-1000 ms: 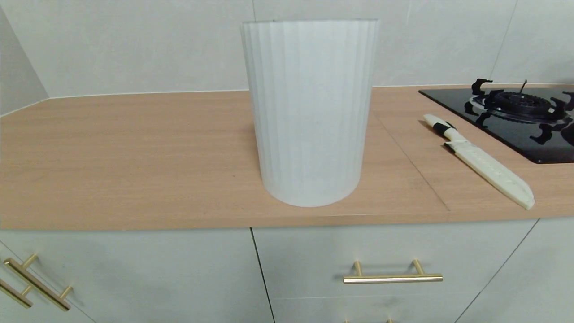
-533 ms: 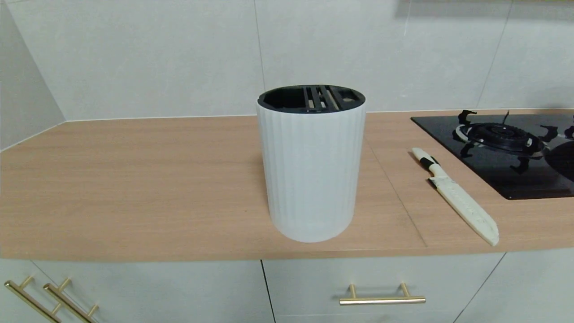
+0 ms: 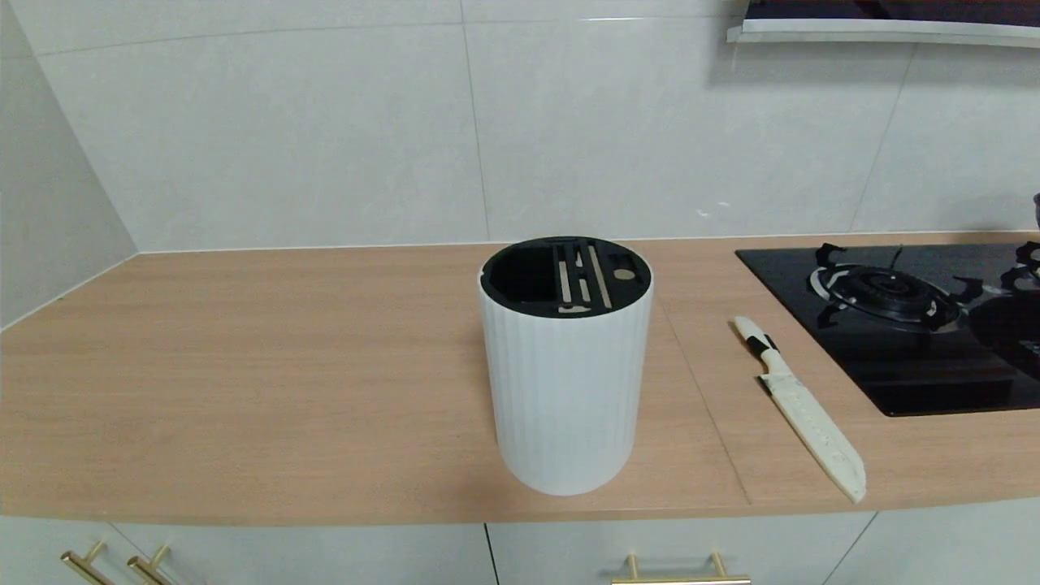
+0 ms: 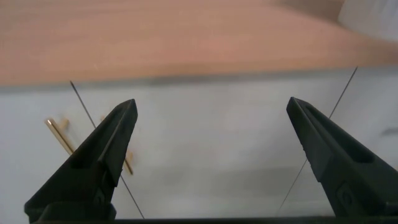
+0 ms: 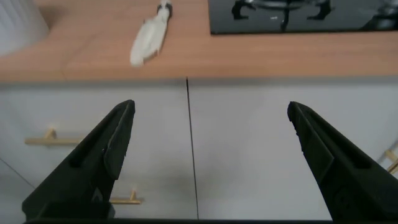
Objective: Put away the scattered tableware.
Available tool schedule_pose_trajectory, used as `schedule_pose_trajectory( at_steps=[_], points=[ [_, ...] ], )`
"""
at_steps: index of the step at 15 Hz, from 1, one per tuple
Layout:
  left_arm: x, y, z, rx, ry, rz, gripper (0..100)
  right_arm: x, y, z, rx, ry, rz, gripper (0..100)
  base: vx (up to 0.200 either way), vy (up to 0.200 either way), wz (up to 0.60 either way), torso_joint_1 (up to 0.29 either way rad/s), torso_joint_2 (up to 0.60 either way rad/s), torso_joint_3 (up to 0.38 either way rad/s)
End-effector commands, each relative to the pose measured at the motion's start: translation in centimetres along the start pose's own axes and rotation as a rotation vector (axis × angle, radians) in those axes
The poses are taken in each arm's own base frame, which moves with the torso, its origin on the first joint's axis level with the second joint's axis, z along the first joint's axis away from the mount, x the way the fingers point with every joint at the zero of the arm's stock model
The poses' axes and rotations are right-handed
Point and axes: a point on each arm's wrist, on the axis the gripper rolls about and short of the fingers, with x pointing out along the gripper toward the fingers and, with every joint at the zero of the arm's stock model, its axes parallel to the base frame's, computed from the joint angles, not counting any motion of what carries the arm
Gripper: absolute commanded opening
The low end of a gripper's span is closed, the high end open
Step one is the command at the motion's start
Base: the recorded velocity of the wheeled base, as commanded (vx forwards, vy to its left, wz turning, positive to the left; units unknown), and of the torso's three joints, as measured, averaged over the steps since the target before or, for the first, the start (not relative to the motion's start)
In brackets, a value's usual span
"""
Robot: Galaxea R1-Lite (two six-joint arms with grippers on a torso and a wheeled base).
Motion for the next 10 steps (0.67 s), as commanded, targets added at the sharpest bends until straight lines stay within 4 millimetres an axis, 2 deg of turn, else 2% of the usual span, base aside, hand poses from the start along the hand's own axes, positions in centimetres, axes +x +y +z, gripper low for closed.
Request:
schedule_pose_trajectory(
  at_steps=[1,10],
  points=[
    [0.0,0.0,0.01,0.0,0.0,0.0,100,0.01,0.0,0.0,0.0,0.002,0.001,100,0.0,0.0,0.0,0.227,-0.51,-0.286],
    [0.02,0.0,-0.03,0.0,0.002,0.0,100,0.01,0.0,0.0,0.0,0.002,0.001,100,0.0,0.0,0.0,0.248,-0.54,-0.295]
  ],
)
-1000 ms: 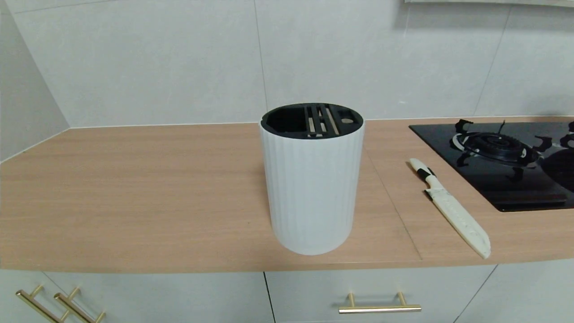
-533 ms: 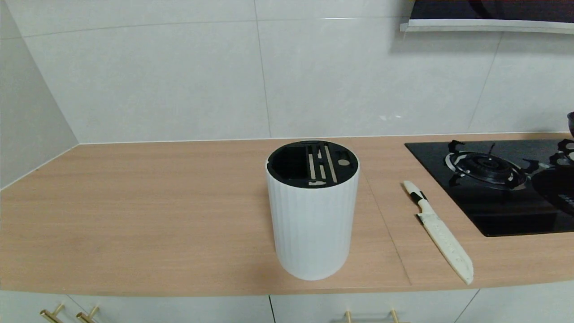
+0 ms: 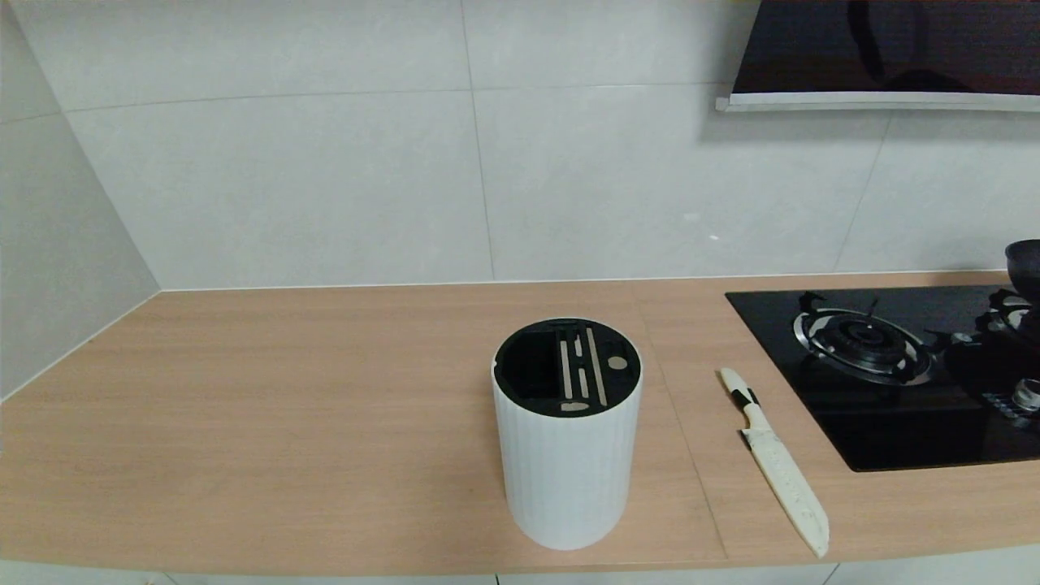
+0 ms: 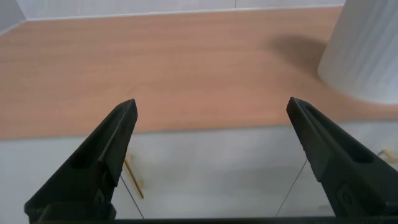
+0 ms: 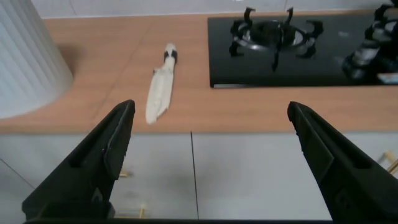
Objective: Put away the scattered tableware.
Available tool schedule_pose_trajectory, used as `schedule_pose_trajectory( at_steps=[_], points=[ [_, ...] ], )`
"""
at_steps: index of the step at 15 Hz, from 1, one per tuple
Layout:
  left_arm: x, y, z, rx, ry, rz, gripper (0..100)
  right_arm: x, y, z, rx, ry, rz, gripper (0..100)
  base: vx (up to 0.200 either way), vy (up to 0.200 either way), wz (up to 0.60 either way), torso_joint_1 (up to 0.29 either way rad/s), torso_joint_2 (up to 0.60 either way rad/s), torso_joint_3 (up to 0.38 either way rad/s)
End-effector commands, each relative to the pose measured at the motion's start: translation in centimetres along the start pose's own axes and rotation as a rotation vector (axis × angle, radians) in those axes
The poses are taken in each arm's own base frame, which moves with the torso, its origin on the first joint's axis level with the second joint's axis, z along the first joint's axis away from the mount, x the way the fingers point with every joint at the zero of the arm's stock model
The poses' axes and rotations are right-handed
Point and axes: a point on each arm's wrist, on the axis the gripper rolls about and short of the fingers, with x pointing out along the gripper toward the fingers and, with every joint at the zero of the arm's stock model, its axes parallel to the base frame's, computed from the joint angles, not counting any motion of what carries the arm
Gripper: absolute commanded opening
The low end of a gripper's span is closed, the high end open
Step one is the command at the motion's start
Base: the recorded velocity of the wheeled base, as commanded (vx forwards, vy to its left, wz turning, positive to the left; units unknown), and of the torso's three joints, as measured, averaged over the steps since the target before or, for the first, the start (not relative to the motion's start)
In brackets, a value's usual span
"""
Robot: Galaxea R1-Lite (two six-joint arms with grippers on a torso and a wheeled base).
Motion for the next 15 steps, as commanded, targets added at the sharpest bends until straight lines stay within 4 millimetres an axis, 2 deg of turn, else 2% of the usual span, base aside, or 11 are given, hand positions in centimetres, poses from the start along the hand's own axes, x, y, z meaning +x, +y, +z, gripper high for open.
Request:
schedule_pose_trajectory(
  at_steps=[1,9,15],
  points=[
    [0.01,0.0,-0.01,0.0,0.001,0.0,100,0.01,0.0,0.01,0.0,0.001,0.001,100,0.0,0.0,0.0,0.271,-0.58,-0.315],
    [0.01,0.0,-0.01,0.0,0.001,0.0,100,0.01,0.0,0.01,0.0,0.001,0.001,100,0.0,0.0,0.0,0.231,-0.49,-0.257],
    [0.01,0.0,-0.01,0.001,0.001,0.0,100,0.02,-0.01,-0.03,0.003,0.003,-0.002,100,0.0,0.0,0.0,0.01,-0.02,-0.01]
  ],
)
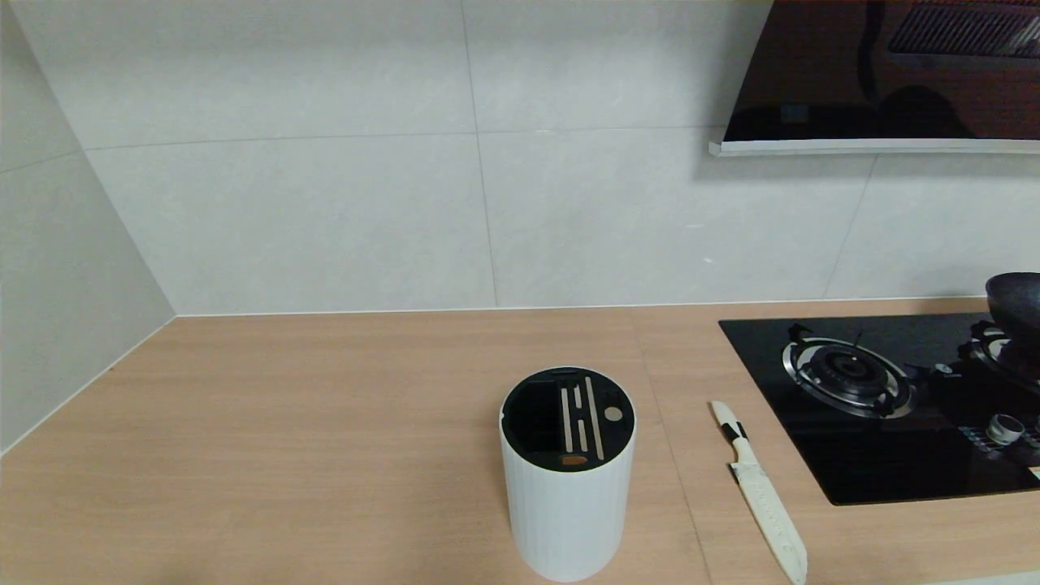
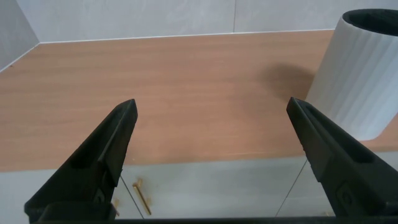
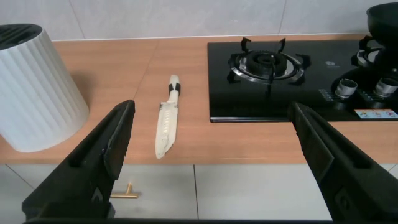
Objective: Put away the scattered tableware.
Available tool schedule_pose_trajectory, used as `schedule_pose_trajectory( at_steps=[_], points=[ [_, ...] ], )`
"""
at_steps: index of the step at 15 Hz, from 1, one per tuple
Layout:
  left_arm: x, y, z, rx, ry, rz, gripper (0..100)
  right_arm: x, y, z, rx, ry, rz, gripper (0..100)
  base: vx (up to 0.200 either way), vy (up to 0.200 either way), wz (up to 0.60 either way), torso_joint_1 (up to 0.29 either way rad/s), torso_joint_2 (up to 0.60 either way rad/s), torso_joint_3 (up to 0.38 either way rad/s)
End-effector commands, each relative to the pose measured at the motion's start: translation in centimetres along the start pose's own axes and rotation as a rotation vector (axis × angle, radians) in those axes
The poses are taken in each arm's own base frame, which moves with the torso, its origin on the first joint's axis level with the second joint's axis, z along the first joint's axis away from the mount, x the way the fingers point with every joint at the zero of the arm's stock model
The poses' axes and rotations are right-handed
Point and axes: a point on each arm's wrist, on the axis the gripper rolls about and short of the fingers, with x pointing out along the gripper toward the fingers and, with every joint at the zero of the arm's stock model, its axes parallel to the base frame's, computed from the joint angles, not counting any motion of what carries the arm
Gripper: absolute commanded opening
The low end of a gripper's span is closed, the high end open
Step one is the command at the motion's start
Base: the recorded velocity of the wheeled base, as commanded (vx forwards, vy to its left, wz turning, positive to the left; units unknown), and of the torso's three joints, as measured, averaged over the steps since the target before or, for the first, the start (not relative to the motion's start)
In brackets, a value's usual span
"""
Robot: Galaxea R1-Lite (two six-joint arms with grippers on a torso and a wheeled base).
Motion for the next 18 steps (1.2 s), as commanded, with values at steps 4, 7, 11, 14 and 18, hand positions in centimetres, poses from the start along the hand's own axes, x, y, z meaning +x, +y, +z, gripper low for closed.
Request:
schedule_pose_trajectory(
  at_steps=[4,7,11,14,18],
  points=[
    [0.0,0.0,0.0,-0.001,0.0,0.0,100,0.0,0.0,0.0,-0.008,0.0,0.002,100,0.0,0.0,0.0,0.0,0.0,0.0],
    [0.0,0.0,0.0,0.0,0.0,0.0,100,-0.3,0.0,1.5,-0.002,-0.087,0.009,100,0.0,0.0,0.0,0.0,0.0,0.0],
    [0.0,0.0,0.0,-0.001,0.0,-0.002,100,0.8,0.2,4.6,0.006,0.0,0.089,100,0.0,0.0,0.0,0.0,0.0,0.0],
    [0.0,0.0,0.0,0.0,0.0,0.0,100,3.8,0.3,6.1,0.018,0.195,0.124,100,0.0,0.0,0.0,0.0,0.0,0.0],
    [0.0,0.0,0.0,0.0,0.0,0.0,100,8.0,0.8,7.8,0.012,0.381,0.198,100,0.0,0.0,0.0,0.0,0.0,0.0]
  ],
)
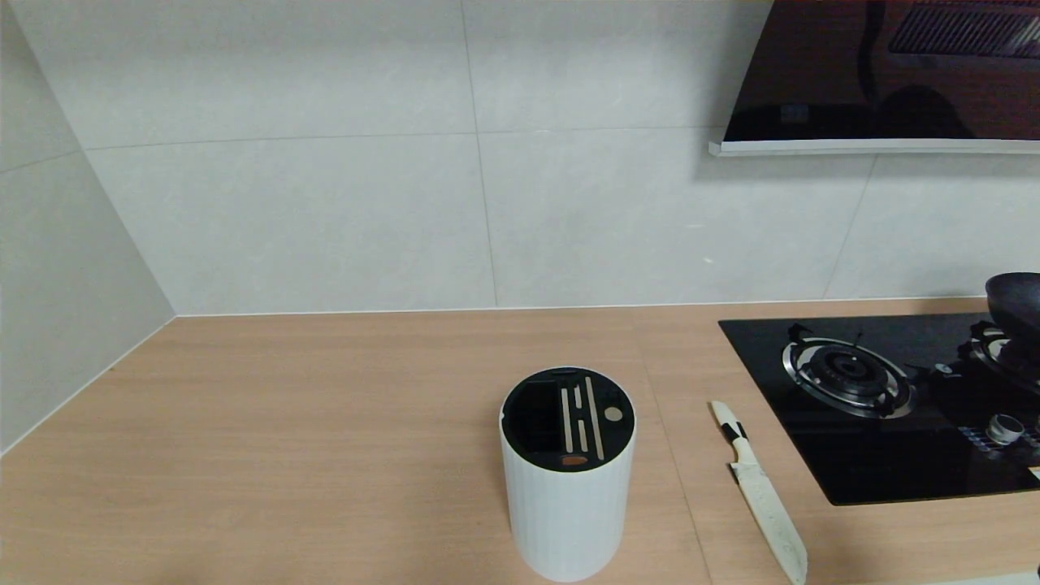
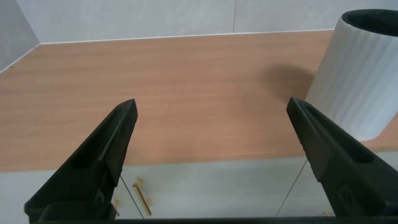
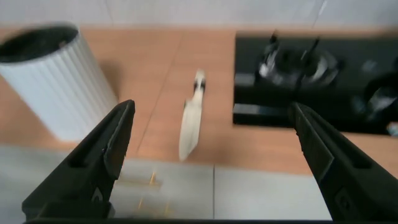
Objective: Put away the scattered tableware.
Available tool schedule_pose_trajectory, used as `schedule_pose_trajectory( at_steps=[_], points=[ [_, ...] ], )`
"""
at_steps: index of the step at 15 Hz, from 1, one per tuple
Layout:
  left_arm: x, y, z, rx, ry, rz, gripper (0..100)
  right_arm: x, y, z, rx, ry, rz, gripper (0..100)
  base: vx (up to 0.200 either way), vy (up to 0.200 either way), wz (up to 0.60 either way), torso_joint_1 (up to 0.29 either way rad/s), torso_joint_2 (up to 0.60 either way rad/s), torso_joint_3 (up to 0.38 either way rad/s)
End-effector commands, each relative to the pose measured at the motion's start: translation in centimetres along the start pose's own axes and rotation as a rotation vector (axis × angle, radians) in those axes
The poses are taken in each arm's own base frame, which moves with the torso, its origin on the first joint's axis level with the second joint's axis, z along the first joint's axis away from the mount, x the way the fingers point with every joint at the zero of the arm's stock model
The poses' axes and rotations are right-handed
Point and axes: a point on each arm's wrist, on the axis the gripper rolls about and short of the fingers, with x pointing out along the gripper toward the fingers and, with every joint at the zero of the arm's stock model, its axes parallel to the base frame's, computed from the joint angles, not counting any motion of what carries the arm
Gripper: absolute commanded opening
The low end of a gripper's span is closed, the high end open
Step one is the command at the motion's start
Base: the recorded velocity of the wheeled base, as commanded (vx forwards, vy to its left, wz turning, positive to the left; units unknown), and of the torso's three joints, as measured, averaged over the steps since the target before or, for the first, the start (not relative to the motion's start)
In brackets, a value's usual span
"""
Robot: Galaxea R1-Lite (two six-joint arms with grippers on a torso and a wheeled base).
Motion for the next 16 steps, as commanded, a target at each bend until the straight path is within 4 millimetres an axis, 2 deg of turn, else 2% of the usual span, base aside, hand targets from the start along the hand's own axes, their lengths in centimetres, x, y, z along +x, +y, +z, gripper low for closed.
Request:
schedule_pose_trajectory(
  at_steps=[1,4,7,12,16],
  points=[
    [0.0,0.0,0.0,0.0,0.0,0.0,100,4.2,0.2,1.9,-0.003,0.207,0.085,100,0.0,0.0,0.0,0.0,0.0,0.0],
    [0.0,0.0,0.0,0.0,0.0,0.0,100,7.3,0.9,2.5,-0.021,0.324,0.134,100,0.0,0.0,0.0,0.0,0.0,0.0],
    [0.0,0.0,0.0,0.0,0.0,0.0,100,11.0,1.3,2.5,-0.029,0.348,0.138,100,0.0,0.0,0.0,0.0,0.0,0.0],
    [0.0,0.0,0.0,0.0,0.0,0.0,100,16.8,2.0,1.2,-0.052,0.382,0.112,100,0.0,0.0,0.0,0.0,0.0,0.0],
    [0.0,0.0,0.0,0.0,0.0,0.0,100,20.5,2.8,0.1,-0.081,0.415,0.074,100,0.0,0.0,0.0,0.0,0.0,0.0]
  ],
)
